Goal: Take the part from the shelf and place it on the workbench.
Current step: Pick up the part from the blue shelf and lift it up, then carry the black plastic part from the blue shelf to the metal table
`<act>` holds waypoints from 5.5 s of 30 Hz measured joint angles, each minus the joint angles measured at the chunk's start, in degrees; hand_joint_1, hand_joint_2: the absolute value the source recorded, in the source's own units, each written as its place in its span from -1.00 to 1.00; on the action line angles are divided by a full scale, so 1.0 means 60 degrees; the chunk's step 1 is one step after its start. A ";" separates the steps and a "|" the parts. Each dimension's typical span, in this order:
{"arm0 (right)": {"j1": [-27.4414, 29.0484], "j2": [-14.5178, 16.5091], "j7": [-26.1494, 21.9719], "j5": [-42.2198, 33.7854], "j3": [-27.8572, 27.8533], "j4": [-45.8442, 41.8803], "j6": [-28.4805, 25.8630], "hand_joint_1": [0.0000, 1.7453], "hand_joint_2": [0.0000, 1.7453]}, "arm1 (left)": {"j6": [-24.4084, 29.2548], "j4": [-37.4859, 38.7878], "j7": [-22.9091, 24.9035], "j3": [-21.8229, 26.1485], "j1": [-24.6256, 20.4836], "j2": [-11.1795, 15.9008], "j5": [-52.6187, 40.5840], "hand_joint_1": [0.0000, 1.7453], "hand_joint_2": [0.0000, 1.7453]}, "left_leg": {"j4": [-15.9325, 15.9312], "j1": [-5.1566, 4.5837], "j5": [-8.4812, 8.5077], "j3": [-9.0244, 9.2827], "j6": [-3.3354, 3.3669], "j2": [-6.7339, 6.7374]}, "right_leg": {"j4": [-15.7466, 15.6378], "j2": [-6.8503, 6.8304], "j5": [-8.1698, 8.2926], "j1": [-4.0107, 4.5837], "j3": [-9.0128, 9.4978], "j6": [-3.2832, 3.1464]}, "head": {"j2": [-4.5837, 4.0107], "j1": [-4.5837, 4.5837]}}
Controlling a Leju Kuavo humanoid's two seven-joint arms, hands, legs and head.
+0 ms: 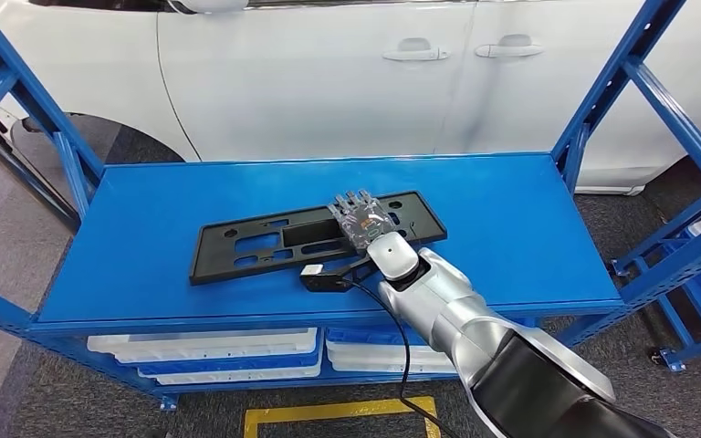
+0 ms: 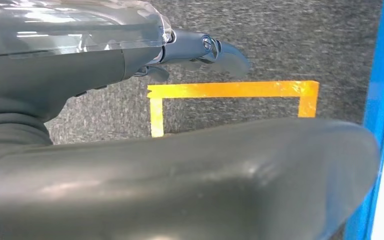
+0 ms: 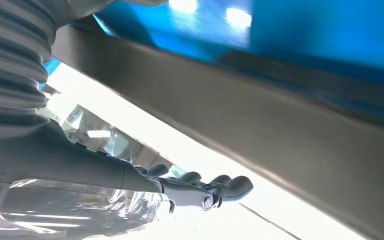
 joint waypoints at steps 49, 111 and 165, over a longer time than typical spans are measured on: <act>-0.0220 0.0305 -0.0498 -0.0488 -0.1527 0.0047 -0.0589 1.00 1.00 | 0.0040 -0.0001 -0.1470 0.0097 0.0121 0.0028 0.0045 -1.00 1.00 | 0.0036 0.0097 0.0045 -0.0110 0.0060 0.0012 | 0.0390 0.0032 -0.0340 -0.0081 -0.0140 0.0215 | 0.0000 0.0000; 0.6894 -0.1204 -0.6277 -1.5162 -0.3194 -1.2840 0.4804 1.00 1.00 | 0.0234 -0.0001 -0.1837 0.0563 0.0224 0.0042 0.0489 -1.00 1.00 | -0.0192 0.0023 -0.0065 0.0216 0.0167 0.0054 | 0.0655 0.0037 -0.0612 -0.0037 -0.0151 0.0142 | 0.0000 0.0001; 0.6816 -0.1550 -0.7493 -1.3747 -0.1605 -1.2805 0.4415 1.00 1.00 | 0.0372 0.0003 -0.1033 0.0574 0.0331 0.0180 0.0121 -1.00 1.00 | 0.0981 0.0027 -0.0745 0.0494 -0.0237 0.0058 | -0.0028 -0.0053 0.0376 -0.0024 -0.0360 -0.0161 | 0.0000 0.0000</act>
